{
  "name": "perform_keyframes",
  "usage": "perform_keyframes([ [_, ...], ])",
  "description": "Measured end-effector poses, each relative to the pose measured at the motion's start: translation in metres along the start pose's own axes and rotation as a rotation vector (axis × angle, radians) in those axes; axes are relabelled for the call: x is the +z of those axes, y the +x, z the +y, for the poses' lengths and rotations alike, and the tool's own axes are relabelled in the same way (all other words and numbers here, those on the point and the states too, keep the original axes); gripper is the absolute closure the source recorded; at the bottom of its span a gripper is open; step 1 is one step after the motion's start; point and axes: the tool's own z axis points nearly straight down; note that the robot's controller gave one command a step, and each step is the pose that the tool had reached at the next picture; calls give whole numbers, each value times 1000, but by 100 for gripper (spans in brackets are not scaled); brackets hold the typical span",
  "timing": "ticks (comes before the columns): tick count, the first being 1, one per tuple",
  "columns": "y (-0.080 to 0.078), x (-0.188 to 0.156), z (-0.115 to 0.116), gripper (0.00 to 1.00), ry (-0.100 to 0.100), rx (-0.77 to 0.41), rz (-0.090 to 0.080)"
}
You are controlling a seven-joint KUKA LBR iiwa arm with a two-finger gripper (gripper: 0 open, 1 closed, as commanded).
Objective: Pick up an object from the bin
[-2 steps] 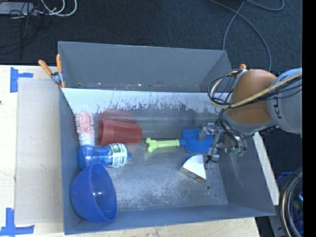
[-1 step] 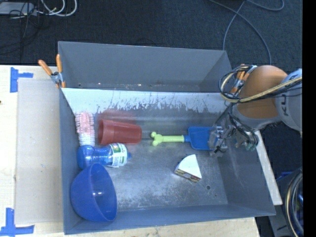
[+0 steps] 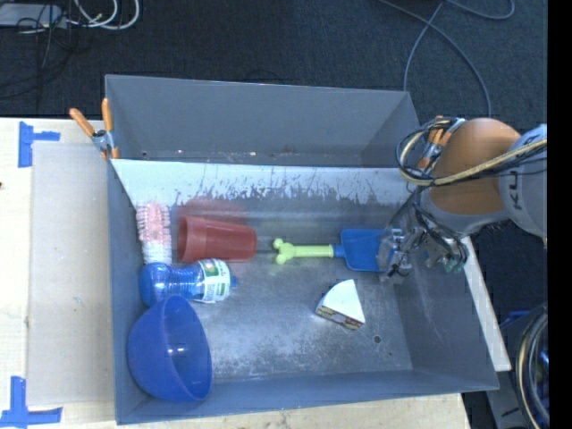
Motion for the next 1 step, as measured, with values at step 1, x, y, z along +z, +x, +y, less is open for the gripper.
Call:
perform_keyframes([
  [1, 2, -29, 0, 100, -1, 0, 6],
])
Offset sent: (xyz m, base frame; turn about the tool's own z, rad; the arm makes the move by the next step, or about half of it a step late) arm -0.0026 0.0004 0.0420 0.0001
